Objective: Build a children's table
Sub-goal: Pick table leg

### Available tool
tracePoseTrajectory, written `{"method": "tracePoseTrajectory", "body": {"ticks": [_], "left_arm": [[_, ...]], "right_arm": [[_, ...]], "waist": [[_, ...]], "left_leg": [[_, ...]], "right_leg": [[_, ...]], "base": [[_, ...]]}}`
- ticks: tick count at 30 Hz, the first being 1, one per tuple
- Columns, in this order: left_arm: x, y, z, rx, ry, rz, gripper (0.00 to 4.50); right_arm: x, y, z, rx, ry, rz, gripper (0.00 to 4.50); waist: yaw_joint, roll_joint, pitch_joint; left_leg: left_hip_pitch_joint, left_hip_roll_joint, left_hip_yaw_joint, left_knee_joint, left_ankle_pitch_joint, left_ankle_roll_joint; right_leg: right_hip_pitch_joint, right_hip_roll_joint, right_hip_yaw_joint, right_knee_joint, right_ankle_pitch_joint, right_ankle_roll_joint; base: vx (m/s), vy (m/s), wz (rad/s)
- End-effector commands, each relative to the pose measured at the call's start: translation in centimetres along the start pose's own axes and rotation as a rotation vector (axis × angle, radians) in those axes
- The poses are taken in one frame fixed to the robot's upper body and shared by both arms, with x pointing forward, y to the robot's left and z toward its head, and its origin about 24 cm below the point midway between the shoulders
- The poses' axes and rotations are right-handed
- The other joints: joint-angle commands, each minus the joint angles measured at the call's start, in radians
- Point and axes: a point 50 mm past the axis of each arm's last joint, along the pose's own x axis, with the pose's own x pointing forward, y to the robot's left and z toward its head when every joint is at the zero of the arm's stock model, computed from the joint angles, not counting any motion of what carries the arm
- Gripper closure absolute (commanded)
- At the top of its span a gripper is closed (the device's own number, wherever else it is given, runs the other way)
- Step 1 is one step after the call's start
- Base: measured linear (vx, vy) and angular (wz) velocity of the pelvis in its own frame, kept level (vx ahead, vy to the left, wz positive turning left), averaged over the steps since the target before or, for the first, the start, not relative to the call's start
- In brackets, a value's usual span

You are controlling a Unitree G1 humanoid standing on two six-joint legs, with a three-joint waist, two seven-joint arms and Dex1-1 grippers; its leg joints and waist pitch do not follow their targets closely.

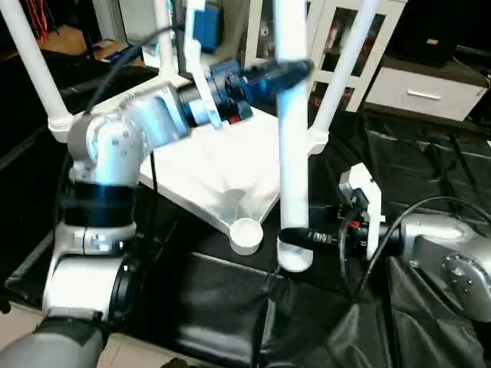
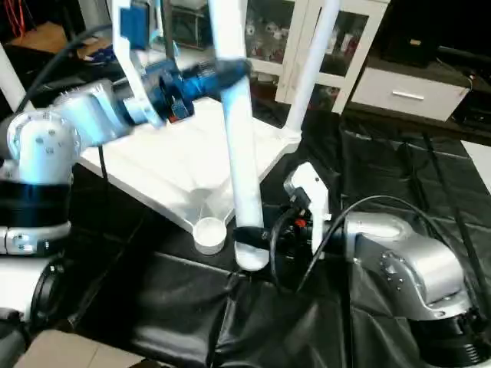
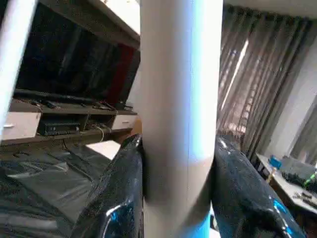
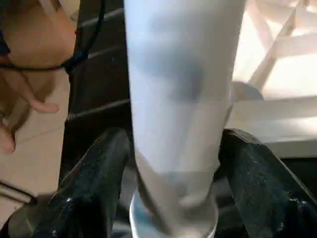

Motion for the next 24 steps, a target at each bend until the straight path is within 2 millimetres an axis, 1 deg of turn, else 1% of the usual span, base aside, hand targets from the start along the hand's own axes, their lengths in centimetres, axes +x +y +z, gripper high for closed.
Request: {"method": "tracePoseTrajectory", "body": {"ticks": [1,2,3,4,5,6,7,10,15,16,19,24], "left_arm": [[0.5,-0.8,-0.6,0.022,0.035,-0.015,2.91],[0.5,-0.8,-0.6,0.022,0.035,-0.015,2.91],[0.8,-1.4,-1.3,0.03,0.054,-0.014,2.91],[1.0,-1.8,-1.4,0.029,0.054,-0.022,2.91],[1.2,-2.1,-1.4,0.029,0.053,-0.03,2.91],[1.3,-2.2,-1.3,0.03,0.051,-0.033,2.91],[1.6,-2.5,-1.2,0.033,0.046,-0.037,2.91],[1.8,-2.8,-0.8,0.037,0.035,-0.034,2.91],[1.8,-3.2,-0.5,0.04,0.017,-0.039,2.91],[1.8,-3.3,-0.5,0.041,0.014,-0.037,2.91],[1.7,-3.3,-0.5,0.042,0.015,-0.033,2.91],[1.4,-3.2,-0.6,0.039,0.023,-0.023,2.91]], "right_arm": [[-0.3,-0.5,0.7,-0.025,-0.028,-0.048,1.44],[-0.3,-0.5,0.7,-0.025,-0.028,-0.048,1.44],[-0.3,-0.7,0.8,-0.025,-0.038,-0.059,1.44],[-0.3,-0.7,0.8,-0.026,-0.032,-0.055,1.44],[-0.3,-0.6,0.7,-0.026,-0.026,-0.048,1.44],[-0.3,-0.6,0.6,-0.026,-0.021,-0.044,1.44],[-0.3,-0.5,0.5,-0.027,-0.01,-0.035,1.44],[-0.3,-0.3,0.1,-0.022,0.01,-0.019,1.44],[-0.3,0.1,-0.6,-0.015,0.044,0.011,1.44],[-0.3,0.1,-0.7,-0.012,0.046,0.014,1.44],[-0.2,0.2,-0.8,-0.014,0.051,0.016,1.44],[-0.4,0.2,-0.9,-0.016,0.055,0.014,1.44]], "waist": [[-0.001,0.008,-0.067],[-0.002,0.008,-0.066],[-0.001,0.009,-0.068],[-0.002,0.008,-0.067],[-0.001,0.009,-0.068],[-0.002,0.009,-0.068],[-0.003,0.006,-0.068],[-0.003,0.004,-0.069],[-0.002,0.006,-0.069],[-0.002,0.008,-0.068],[-0.003,0.006,-0.068],[-0.005,0.007,-0.066]], "left_leg": [[0.018,0.051,-0.027,-0.081,-0.198,-0.036],[0.018,0.05,-0.026,-0.081,-0.202,-0.038],[0.02,0.05,-0.026,-0.08,-0.205,-0.04],[0.016,0.051,-0.028,-0.082,-0.2,-0.042],[0.019,0.051,-0.027,-0.081,-0.202,-0.042],[0.019,0.05,-0.026,-0.08,-0.195,-0.039],[0.016,0.05,-0.026,-0.08,-0.189,-0.035],[0.014,0.047,-0.025,-0.078,-0.167,-0.023],[0.013,0.048,-0.026,-0.077,-0.163,-0.019],[0.014,0.047,-0.026,-0.078,-0.168,-0.018],[0.014,0.047,-0.026,-0.078,-0.176,-0.018],[0.015,0.047,-0.028,-0.08,-0.202,-0.028]], "right_leg": [[0.046,-0.056,0.028,-0.069,-0.284,-0.215],[0.045,-0.054,0.028,-0.071,-0.293,-0.209],[0.044,-0.053,0.029,-0.07,-0.295,-0.202],[0.047,-0.054,0.028,-0.071,-0.295,-0.197],[0.044,-0.053,0.028,-0.071,-0.293,-0.196],[0.044,-0.051,0.028,-0.07,-0.279,-0.198],[0.046,-0.051,0.028,-0.069,-0.273,-0.198],[0.047,-0.05,0.029,-0.068,-0.255,-0.199],[0.047,-0.049,0.028,-0.068,-0.254,-0.198],[0.046,-0.05,0.028,-0.07,-0.259,-0.199],[0.046,-0.049,0.028,-0.072,-0.272,-0.196],[0.043,-0.049,0.028,-0.078,-0.327,-0.171]], "base": [[0.0,0.0,0.0],[0.0,0.0,0.0],[0.0,0.0,0.0],[0.0,0.0,0.0],[0.0,0.0,0.0],[0.0,0.0,0.0],[0.0,0.0,0.0],[0.0,0.0,0.0],[0.0,0.0,0.0],[0.0,0.0,0.0],[0.0,0.0,0.0],[0.0,0.0,0.0]]}}
